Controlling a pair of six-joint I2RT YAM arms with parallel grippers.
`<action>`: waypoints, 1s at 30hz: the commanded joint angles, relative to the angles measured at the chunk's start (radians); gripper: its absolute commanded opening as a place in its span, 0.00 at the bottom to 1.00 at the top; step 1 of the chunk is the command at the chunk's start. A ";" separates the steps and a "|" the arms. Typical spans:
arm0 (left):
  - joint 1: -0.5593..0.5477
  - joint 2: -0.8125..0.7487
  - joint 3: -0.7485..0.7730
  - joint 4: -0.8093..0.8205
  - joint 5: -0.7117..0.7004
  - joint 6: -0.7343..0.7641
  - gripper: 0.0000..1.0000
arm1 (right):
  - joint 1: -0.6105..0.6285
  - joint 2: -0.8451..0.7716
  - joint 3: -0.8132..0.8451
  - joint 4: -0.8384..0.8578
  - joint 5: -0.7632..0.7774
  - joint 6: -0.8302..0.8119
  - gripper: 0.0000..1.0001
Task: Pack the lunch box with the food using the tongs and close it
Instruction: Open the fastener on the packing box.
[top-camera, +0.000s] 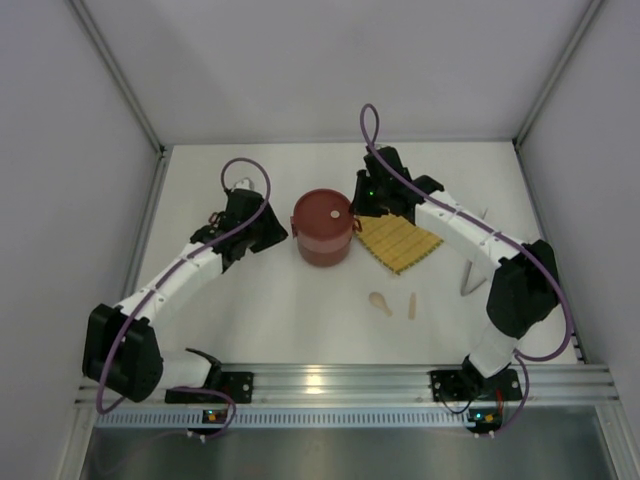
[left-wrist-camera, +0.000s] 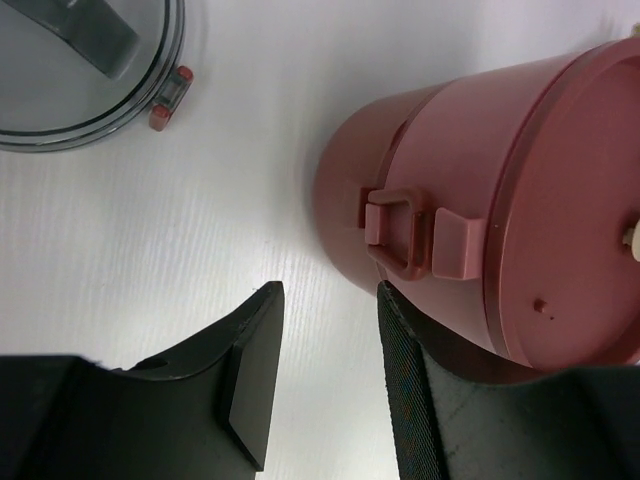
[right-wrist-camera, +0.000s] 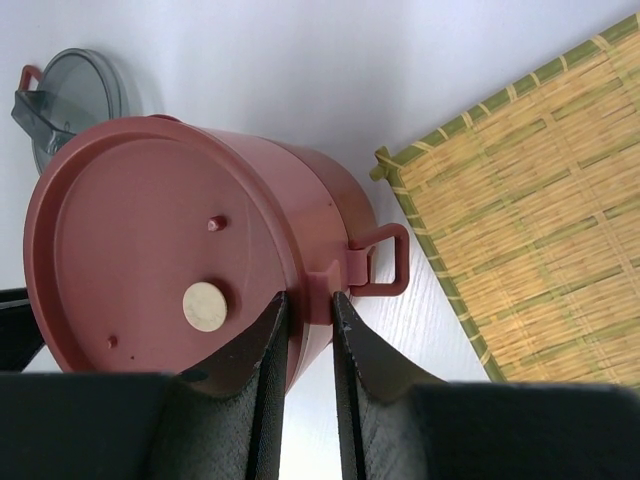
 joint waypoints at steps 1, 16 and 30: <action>0.003 -0.023 -0.069 0.174 0.006 -0.052 0.47 | -0.021 0.023 0.036 -0.089 0.005 -0.033 0.12; 0.001 -0.172 -0.357 0.565 0.019 -0.122 0.49 | -0.021 0.005 0.071 -0.120 -0.014 -0.031 0.21; 0.001 -0.152 -0.403 0.709 0.064 -0.076 0.55 | -0.021 0.023 0.134 -0.168 0.004 -0.033 0.26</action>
